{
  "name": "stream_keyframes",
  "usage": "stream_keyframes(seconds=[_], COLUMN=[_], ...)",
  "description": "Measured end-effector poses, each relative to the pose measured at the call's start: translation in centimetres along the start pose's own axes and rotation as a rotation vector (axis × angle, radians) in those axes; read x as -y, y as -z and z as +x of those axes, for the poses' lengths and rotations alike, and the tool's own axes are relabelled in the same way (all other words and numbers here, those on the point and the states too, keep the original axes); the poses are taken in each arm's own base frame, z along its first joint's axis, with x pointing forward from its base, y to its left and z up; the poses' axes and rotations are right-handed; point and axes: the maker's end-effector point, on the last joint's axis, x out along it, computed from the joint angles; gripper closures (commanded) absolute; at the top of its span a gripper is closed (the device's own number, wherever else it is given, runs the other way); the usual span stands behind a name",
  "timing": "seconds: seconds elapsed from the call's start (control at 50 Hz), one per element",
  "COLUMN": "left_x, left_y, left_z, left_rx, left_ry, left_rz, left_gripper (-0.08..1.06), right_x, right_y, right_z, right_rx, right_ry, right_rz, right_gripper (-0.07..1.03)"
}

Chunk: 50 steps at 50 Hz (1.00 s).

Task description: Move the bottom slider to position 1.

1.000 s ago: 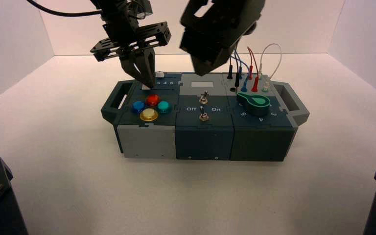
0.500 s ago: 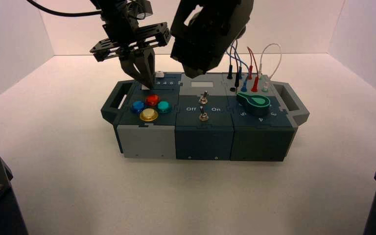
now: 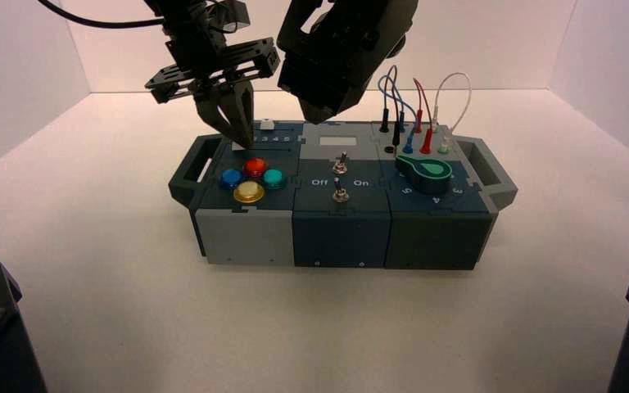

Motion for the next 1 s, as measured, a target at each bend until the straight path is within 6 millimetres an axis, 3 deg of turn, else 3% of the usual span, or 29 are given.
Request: stream_keyframes(seconds=[0.58, 1.0], left_x=[-3.2, -3.5], left_y=[0.7, 0.9], left_z=[-1.1, -1.4], left_rx=[0.005, 0.006], left_ry=[-0.017, -0.014], left_rz=[-0.054, -0.059], left_gripper=[1.01, 1.01], right_x=[-0.1, -0.1], right_y=[-0.3, -0.5], right_z=[0.3, 0.4], right_rx=[-0.004, -0.003], right_ry=[-0.001, -0.001], right_rz=[-0.002, -0.001], right_gripper=[0.98, 0.98])
